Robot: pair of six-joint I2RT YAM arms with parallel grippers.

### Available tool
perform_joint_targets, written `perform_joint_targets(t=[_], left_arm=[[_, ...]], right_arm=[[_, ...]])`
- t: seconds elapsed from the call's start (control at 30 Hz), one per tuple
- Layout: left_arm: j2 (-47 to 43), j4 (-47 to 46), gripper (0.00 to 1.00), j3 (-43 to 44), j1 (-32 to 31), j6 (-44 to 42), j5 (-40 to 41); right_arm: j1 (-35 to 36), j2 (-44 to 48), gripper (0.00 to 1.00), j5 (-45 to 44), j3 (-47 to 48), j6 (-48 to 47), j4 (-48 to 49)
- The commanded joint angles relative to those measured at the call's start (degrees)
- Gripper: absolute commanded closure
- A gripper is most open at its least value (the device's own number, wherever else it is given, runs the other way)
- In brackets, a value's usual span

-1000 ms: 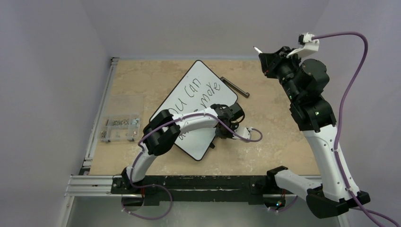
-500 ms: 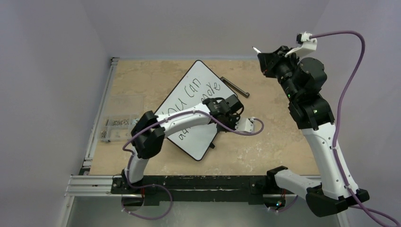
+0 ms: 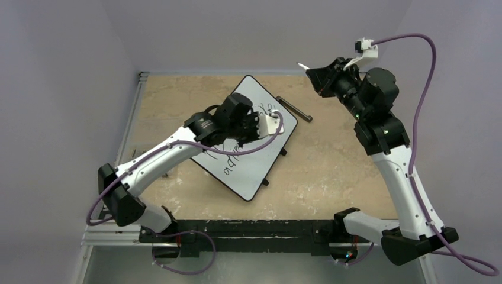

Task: Write a sentence on the whiteboard
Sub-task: Insert the whiteboard marker without the cap into the pen cap.

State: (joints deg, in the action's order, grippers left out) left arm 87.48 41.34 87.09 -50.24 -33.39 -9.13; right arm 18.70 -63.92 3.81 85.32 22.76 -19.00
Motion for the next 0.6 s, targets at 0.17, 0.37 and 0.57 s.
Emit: perform_joint_targets(t=[0.17,0.37,0.57], left_arm=[[-16.17,-12.85,1.0,-15.09,7.09,3.56,2.42],[-22.9,-24.09,1.0,-24.65,8.66,2.21,7.41],[-25.37,-28.81,1.0,-28.46,8.69,1.34,12.03]], right_arm=[[-0.07,-3.05,1.0,15.08,-4.0,2.66,5.09],[-0.09,-4.24,1.0,18.88,-6.36,1.15,3.91],[-0.11,-2.09,1.0,23.56,-14.57,1.06,7.67]])
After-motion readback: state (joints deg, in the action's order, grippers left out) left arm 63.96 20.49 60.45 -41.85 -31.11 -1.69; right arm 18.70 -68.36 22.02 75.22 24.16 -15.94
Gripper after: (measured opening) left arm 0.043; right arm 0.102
